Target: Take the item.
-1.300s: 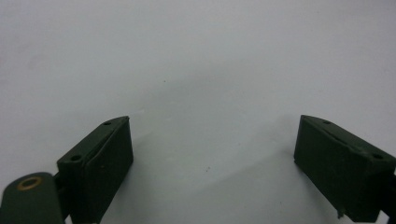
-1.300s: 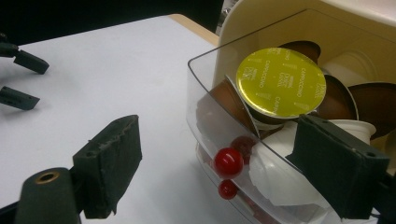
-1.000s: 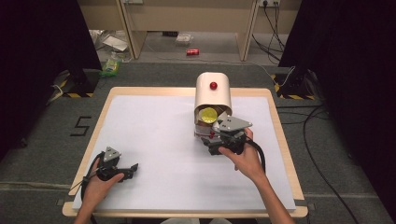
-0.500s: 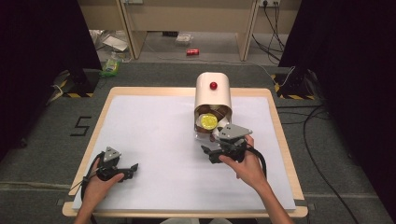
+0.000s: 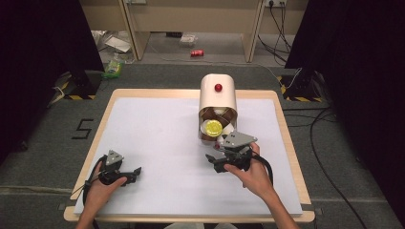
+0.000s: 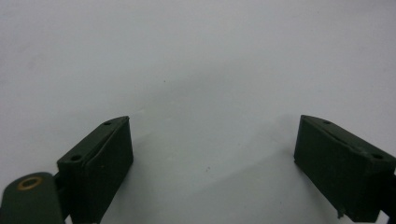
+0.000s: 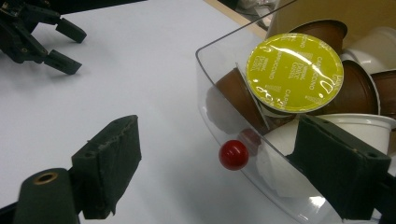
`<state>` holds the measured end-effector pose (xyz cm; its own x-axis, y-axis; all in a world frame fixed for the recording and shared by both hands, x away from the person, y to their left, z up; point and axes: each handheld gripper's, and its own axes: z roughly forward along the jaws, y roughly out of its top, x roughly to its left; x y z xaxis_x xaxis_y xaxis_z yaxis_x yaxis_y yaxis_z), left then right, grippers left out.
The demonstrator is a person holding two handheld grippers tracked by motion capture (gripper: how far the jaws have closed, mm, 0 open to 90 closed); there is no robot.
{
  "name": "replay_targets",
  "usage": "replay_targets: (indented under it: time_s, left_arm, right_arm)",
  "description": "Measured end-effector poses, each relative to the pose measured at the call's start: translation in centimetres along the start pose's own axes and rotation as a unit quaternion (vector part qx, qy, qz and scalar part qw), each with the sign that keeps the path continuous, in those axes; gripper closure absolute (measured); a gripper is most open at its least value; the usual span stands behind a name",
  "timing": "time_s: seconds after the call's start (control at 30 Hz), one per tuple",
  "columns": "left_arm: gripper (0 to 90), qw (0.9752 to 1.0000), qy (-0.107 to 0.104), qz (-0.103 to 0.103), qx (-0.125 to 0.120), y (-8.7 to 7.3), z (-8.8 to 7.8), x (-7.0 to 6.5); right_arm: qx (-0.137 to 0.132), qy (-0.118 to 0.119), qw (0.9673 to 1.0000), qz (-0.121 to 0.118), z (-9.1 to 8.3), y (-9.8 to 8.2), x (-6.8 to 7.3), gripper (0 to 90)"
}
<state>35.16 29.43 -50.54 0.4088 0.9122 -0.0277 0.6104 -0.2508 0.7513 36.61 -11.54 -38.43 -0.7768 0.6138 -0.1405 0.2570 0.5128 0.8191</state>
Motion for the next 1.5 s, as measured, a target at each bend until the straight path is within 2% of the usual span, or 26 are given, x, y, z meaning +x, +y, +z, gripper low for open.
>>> replay_targets:
  time_s: [0.47, 0.53, 0.7, 0.9, 1.13, 1.37, 1.5]
  left_arm:
    - [11.0, 1.0, 0.0, 0.0, 0.0, 0.0, 0.0, 0.0]
    - [11.0, 1.0, 0.0, 0.0, 0.0, 0.0, 0.0, 0.0]
    - [10.9, 1.0, 0.0, 0.0, 0.0, 0.0, 0.0, 0.0]
    - [10.9, 1.0, 0.0, 0.0, 0.0, 0.0, 0.0, 0.0]
    - [10.9, 1.0, 0.0, 0.0, 0.0, 0.0, 0.0, 0.0]
    - [10.9, 1.0, 0.0, 0.0, 0.0, 0.0, 0.0, 0.0]
    - [10.9, 1.0, 0.0, 0.0, 0.0, 0.0, 0.0, 0.0]
  right_arm:
    - [0.012, 0.008, 0.9999, 0.005, -0.1, 0.1, 0.2, 16.5]
    - [0.002, 0.006, 0.9999, 0.012, -0.2, 0.1, 0.1, 20.2]
    - [-0.023, -0.003, 0.9996, 0.016, -0.5, 0.3, -0.1, 19.4]
    - [-0.032, 0.001, 0.9994, 0.013, -0.5, 0.5, -0.2, 15.1]
    - [-0.048, -0.005, 0.9987, 0.017, -0.8, 1.5, -0.4, 15.7]
    - [-0.055, -0.019, 0.9981, 0.022, -0.6, 2.8, -0.8, 20.8]
    - [-0.048, -0.034, 0.9978, 0.029, 0.0, 3.1, -1.4, 23.9]
